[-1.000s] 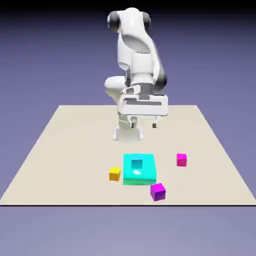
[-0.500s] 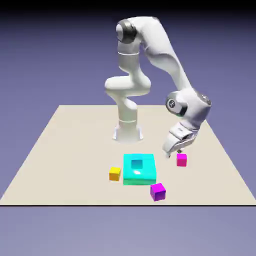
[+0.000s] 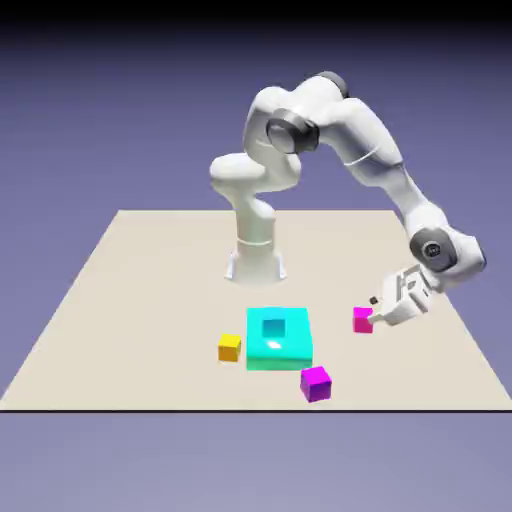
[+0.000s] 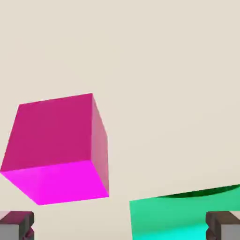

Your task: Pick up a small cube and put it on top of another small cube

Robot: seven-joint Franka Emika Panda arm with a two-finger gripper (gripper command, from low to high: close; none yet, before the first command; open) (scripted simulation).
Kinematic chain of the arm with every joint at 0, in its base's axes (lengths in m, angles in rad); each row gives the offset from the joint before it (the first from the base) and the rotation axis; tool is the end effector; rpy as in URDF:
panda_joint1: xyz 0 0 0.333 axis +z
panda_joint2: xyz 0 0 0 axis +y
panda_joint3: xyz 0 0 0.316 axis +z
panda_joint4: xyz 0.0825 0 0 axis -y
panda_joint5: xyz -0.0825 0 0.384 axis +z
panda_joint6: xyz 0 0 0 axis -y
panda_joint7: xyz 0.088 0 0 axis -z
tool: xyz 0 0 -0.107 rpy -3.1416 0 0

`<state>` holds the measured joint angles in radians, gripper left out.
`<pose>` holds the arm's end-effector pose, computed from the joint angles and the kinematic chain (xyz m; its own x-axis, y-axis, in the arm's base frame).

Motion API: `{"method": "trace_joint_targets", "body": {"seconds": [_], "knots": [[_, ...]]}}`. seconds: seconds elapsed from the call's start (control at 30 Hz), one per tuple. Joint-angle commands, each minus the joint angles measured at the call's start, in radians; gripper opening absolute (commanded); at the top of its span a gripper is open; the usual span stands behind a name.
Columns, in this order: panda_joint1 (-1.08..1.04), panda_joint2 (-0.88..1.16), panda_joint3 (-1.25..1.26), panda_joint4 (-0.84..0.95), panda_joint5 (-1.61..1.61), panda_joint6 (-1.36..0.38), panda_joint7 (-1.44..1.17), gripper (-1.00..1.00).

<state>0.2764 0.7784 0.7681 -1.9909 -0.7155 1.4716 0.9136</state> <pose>0.2865 0.3870 0.1311 0.7798 0.2852 -0.5573 0.6149 -0.5158 0.5965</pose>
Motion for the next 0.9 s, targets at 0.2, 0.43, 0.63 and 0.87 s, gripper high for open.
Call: {"method": "trace_joint_targets", "body": {"seconds": [0.2, 0.43, 0.63, 0.87], "knots": [[-0.028, 0.136, 0.009, -0.043, -0.126, -0.013, 0.049, -1.00], [-0.070, 0.092, 0.031, 0.128, -0.138, -0.137, -0.120, -1.00], [-0.246, 0.068, -0.026, 0.254, -0.301, -0.167, -0.381, -1.00], [-0.353, 0.085, -0.078, 0.193, -0.397, -0.076, -0.407, 1.00]]}}
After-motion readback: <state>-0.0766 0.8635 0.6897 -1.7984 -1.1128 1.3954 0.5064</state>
